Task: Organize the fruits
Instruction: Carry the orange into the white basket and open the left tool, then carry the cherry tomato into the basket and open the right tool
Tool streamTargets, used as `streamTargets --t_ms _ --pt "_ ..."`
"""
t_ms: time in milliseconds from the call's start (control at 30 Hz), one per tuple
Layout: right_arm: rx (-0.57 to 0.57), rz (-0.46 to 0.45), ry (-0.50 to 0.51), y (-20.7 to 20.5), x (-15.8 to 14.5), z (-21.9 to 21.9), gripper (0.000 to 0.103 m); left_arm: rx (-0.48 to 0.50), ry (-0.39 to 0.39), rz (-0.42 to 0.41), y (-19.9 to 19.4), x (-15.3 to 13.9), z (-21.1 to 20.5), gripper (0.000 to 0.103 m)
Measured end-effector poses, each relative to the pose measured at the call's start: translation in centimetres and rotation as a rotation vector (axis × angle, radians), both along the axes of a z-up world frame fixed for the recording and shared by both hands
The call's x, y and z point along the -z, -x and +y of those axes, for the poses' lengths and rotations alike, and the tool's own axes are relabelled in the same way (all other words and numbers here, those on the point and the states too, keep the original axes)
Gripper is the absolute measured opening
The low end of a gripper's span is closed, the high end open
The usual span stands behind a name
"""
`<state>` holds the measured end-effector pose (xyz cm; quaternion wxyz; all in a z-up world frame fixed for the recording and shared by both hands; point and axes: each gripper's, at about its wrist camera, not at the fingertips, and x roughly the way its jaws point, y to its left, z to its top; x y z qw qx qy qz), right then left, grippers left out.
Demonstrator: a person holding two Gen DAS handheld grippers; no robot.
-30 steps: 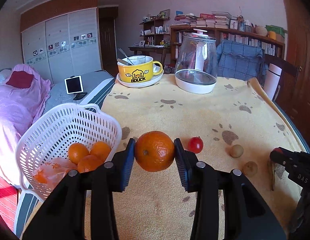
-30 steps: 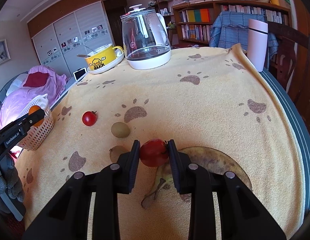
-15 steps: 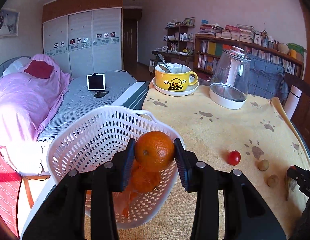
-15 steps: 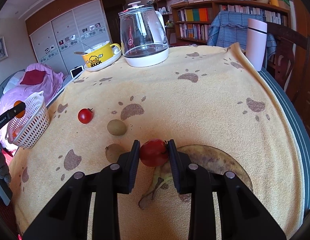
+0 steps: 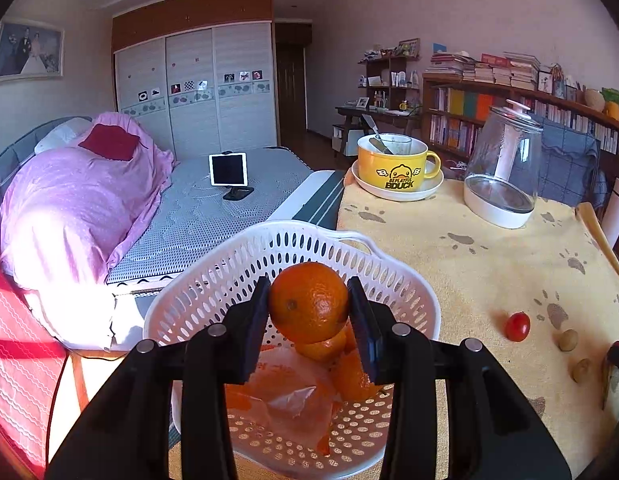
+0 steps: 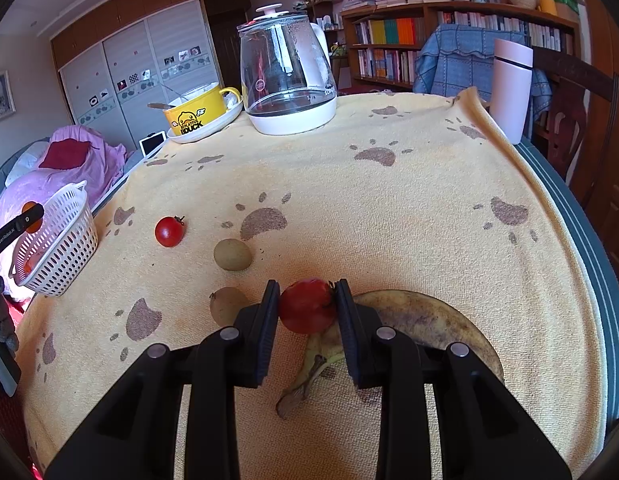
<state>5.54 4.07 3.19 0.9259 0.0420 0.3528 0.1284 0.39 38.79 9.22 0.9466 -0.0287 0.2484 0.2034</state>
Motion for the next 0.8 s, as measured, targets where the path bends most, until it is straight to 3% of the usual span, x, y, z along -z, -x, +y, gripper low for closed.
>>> streamTargets --t_ms 167,233,300,567,800 --pt "0.002 -0.002 0.002 0.0 0.0 -0.1 0.029 -0.026 0.002 0.001 0.1 0.0 0.5 0.042" --pt "0.0 -0.003 0.003 0.1 -0.1 -0.1 0.029 -0.04 -0.011 -0.015 0.3 -0.2 0.4 0.066" --pt "0.0 -0.004 0.005 0.1 -0.1 -0.1 0.029 -0.053 -0.029 -0.038 0.6 -0.5 0.3 0.073" --pt "-0.006 -0.008 0.037 0.0 -0.5 0.5 0.029 -0.073 -0.049 -0.06 1.1 -1.3 0.7 0.078" --pt "-0.074 -0.043 0.024 0.2 -3.2 3.4 0.029 -0.089 -0.036 -0.088 1.8 -2.2 1.6 0.082"
